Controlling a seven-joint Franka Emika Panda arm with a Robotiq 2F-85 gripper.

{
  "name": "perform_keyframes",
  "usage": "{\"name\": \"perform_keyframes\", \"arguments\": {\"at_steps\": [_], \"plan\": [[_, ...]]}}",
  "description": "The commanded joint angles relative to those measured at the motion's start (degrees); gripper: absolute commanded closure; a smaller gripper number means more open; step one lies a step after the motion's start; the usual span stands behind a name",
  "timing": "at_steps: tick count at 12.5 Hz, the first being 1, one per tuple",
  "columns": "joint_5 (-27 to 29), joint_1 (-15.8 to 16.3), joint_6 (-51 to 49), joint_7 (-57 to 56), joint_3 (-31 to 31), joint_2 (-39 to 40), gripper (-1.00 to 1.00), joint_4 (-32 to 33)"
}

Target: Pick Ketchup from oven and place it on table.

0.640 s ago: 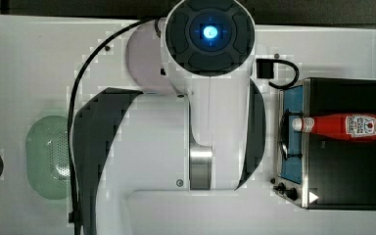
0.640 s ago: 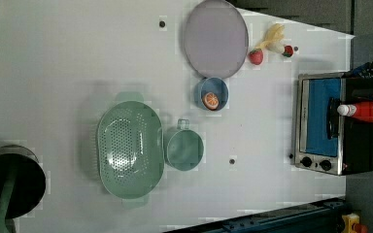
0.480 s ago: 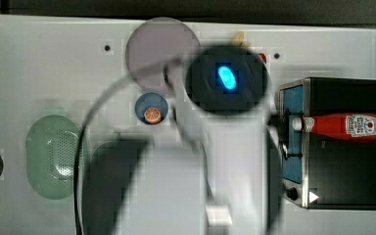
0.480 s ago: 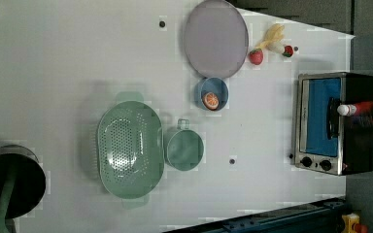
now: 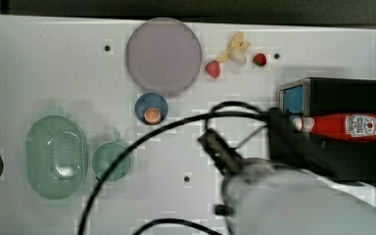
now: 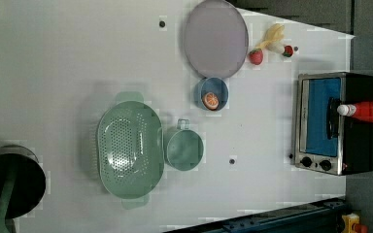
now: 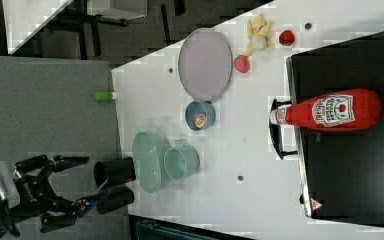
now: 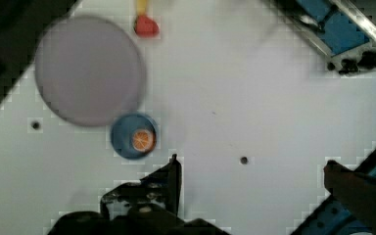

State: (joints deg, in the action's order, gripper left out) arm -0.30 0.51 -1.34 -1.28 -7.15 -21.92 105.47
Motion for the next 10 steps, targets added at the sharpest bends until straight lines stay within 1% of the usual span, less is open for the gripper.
{"name": "perform_keyframes", "arguments": {"at_steps": [1,6,10], "plan": [[-0.3,-1.6,3.3,2.2,-5.2,5.2,-1.00,2.8],[-0.3,-2.6,13.7,2.2,-16.7,13.0,-1.00,2.7],[-0.2,-2.8,23.9,2.2,-23.2,21.3,-1.00,1.4]]}}
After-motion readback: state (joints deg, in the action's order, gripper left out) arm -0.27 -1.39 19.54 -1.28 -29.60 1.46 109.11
